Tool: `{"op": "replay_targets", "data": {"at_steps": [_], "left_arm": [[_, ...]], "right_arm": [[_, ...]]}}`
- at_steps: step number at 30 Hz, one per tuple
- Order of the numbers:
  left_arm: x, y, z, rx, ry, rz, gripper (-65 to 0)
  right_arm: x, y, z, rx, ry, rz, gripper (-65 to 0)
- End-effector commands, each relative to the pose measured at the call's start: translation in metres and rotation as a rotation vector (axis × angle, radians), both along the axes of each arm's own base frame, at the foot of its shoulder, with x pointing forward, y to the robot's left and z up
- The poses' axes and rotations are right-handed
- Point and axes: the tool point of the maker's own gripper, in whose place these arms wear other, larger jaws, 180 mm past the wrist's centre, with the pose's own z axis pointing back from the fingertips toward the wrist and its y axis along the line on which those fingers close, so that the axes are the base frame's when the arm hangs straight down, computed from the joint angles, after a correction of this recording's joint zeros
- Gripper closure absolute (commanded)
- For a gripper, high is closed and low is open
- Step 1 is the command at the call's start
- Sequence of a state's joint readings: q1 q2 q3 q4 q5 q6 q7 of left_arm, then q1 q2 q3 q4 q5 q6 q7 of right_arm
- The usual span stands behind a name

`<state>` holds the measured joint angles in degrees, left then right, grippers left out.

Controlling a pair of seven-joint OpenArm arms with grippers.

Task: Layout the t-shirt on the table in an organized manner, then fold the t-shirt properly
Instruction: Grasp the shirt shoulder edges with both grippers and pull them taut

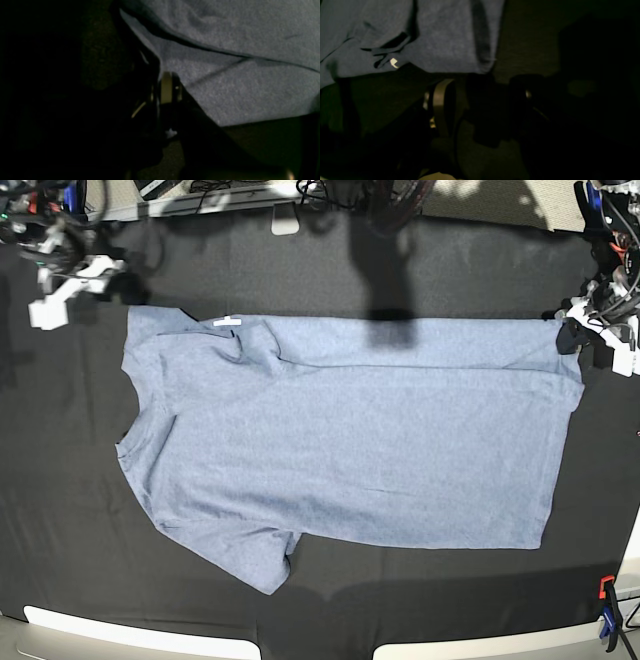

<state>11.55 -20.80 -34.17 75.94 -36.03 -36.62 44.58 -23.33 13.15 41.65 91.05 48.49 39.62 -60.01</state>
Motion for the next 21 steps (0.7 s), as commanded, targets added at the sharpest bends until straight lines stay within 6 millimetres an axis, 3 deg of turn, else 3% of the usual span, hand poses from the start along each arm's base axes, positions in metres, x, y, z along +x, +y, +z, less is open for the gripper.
{"op": "replay_targets", "data": {"at_steps": [1,4,10,21], "left_arm": [[0.008,0.007,0.011,0.015,-0.039,-0.001,0.0],[0.008,0.007,0.011,0.015,-0.039,-0.001,0.0],[0.008,0.007,0.011,0.015,-0.039,-0.001,0.0],[0.007,0.007,0.011,0.016,-0.038,-0.002,0.0]], "right_arm": [[0.011,-0.001,0.011,0.000,-0.052,0.010,-33.0],[0.020,0.006,0.012,0.003,-0.065,0.030,-33.0],[0.038,-0.002,0.007,-0.041,-0.040,-0.022,-33.0],[0.048,0.034,-0.003,0.005,-0.023,0.025,-31.6]]}}
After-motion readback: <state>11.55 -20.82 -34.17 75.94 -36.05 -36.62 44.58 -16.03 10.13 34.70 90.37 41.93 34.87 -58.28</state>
